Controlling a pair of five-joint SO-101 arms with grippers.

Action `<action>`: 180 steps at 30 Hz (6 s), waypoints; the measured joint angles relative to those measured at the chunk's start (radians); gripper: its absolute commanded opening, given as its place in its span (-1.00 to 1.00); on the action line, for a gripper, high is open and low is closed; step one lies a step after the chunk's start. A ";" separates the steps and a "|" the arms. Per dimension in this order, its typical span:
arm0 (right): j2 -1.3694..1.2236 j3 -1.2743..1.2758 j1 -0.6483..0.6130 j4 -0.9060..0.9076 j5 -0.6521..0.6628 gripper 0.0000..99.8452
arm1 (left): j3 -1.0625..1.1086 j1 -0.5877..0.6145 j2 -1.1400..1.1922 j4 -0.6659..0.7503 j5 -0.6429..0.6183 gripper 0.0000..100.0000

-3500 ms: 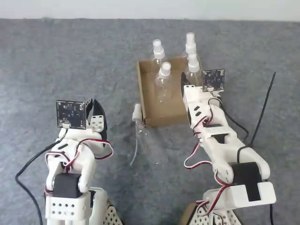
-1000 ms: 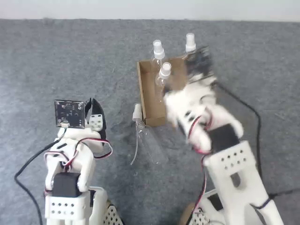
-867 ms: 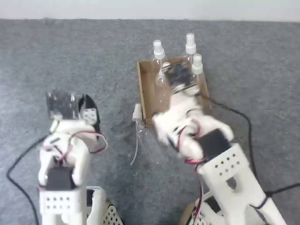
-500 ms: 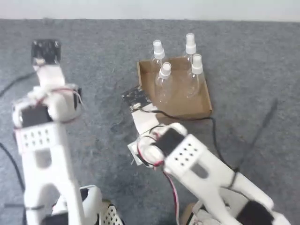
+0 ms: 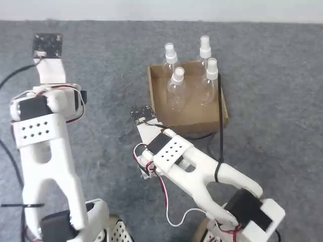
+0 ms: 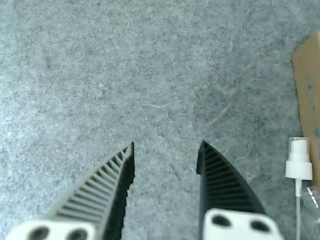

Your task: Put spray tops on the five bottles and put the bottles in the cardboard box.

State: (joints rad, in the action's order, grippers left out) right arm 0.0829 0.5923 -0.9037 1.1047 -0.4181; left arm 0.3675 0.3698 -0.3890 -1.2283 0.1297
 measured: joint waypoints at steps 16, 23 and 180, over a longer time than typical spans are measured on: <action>0.130 -0.014 0.000 0.121 0.175 -0.99 | 0.000 0.000 0.000 0.000 0.000 -0.62; 0.477 -0.020 0.098 0.423 0.626 -0.99 | 0.017 -0.055 0.006 0.000 -0.002 -0.61; -0.628 -1.013 1.436 0.465 1.138 -0.99 | 0.276 -0.350 -0.068 0.066 -0.101 -0.98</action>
State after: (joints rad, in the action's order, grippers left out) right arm -0.5447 -0.4204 0.5324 1.5696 0.7204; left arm 0.6437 0.0199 -0.4565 -1.1623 0.0284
